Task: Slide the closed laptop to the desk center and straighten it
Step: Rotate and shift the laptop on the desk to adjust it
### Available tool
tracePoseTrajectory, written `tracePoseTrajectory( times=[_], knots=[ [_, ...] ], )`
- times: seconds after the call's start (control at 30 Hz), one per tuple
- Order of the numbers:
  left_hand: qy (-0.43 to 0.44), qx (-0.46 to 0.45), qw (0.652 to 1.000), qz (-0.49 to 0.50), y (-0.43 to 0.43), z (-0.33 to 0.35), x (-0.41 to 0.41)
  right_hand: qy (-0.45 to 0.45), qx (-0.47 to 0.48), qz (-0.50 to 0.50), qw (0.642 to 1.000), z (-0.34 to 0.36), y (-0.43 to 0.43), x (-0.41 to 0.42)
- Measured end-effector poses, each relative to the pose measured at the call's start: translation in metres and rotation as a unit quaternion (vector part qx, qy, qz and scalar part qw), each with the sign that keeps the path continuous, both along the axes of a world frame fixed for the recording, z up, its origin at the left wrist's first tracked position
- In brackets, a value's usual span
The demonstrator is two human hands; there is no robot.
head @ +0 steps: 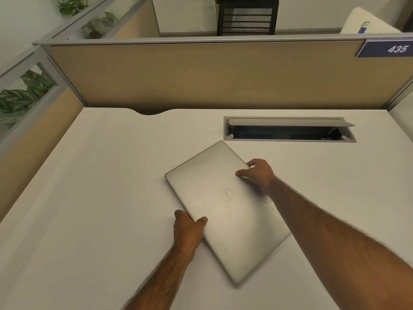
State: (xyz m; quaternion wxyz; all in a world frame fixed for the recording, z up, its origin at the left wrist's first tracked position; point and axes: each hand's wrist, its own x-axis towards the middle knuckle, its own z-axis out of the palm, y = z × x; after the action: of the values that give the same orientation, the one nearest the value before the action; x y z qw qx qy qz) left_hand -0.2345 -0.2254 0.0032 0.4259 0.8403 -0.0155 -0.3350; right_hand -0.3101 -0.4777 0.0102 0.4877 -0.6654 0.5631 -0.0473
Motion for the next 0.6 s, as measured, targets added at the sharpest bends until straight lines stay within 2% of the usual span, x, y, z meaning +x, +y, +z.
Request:
tracePoseTrajectory(
  times=[0.23, 0.6],
  knots=[
    [0.024, 0.006, 1.0, 0.009, 0.001, 0.004, -0.012, 0.045, -0.027, 0.061, 0.997, 0.002, -0.004, 0.015],
    [0.092, -0.028, 0.991, 0.092, -0.003, 0.004, -0.032, 0.097, -0.061, 0.172, 0.978, 0.003, -0.013, 0.042]
  ],
)
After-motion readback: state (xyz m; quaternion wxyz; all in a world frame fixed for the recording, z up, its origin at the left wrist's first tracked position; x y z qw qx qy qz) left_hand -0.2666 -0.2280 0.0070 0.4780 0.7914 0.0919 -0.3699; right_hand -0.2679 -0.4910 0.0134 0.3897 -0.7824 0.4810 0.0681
